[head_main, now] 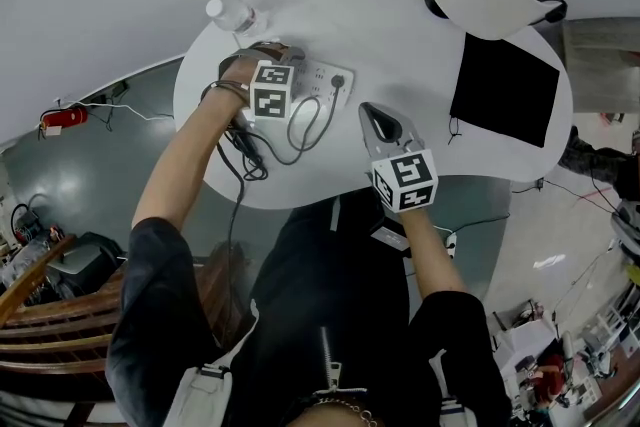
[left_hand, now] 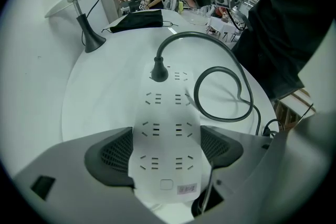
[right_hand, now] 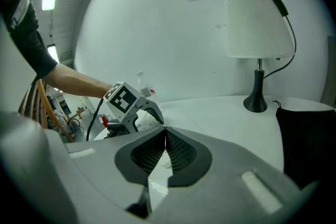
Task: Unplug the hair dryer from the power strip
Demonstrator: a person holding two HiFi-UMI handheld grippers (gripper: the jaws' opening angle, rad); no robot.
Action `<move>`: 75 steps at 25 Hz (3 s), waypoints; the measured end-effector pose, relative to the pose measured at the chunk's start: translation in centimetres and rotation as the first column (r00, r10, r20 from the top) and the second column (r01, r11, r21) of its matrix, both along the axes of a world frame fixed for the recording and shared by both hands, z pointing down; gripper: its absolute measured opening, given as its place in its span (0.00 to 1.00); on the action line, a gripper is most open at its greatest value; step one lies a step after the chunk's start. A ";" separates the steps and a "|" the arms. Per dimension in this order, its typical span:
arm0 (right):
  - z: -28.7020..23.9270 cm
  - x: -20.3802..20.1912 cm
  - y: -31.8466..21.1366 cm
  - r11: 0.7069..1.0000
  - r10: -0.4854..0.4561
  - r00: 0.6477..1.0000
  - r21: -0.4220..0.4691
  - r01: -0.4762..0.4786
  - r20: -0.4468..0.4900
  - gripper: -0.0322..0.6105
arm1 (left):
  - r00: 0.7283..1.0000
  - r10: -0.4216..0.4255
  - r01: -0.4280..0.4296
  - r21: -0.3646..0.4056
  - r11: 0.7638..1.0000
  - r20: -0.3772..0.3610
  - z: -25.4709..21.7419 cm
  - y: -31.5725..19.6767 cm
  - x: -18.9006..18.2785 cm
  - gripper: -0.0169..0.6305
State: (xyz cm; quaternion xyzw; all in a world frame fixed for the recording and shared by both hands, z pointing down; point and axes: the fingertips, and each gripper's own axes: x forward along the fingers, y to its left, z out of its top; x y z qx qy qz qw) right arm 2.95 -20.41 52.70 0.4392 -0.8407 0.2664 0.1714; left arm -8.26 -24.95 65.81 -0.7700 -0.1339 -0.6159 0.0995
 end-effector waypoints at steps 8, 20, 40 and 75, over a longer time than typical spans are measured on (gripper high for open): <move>2.0 -0.1 -0.7 0.998 -0.054 0.996 0.011 0.055 -0.070 0.06 | 1.000 -0.006 0.007 -0.021 1.000 0.021 0.2 0.0 0.1 0.62; 4.6 -2.1 -2.2 0.970 -0.215 0.950 0.065 0.234 -0.225 0.07 | 0.999 -0.001 0.001 -0.019 1.000 0.038 0.4 -0.3 0.3 0.62; 7.3 -6.0 -4.5 0.932 -0.267 0.928 0.175 0.318 -0.261 0.23 | 0.997 0.010 -0.008 -0.027 1.000 0.071 0.4 -0.1 0.2 0.62; 7.7 -6.1 -4.4 0.921 -0.264 0.900 0.186 0.342 -0.346 0.12 | 0.994 0.004 -0.001 -0.019 1.000 0.113 0.8 -0.1 0.3 0.62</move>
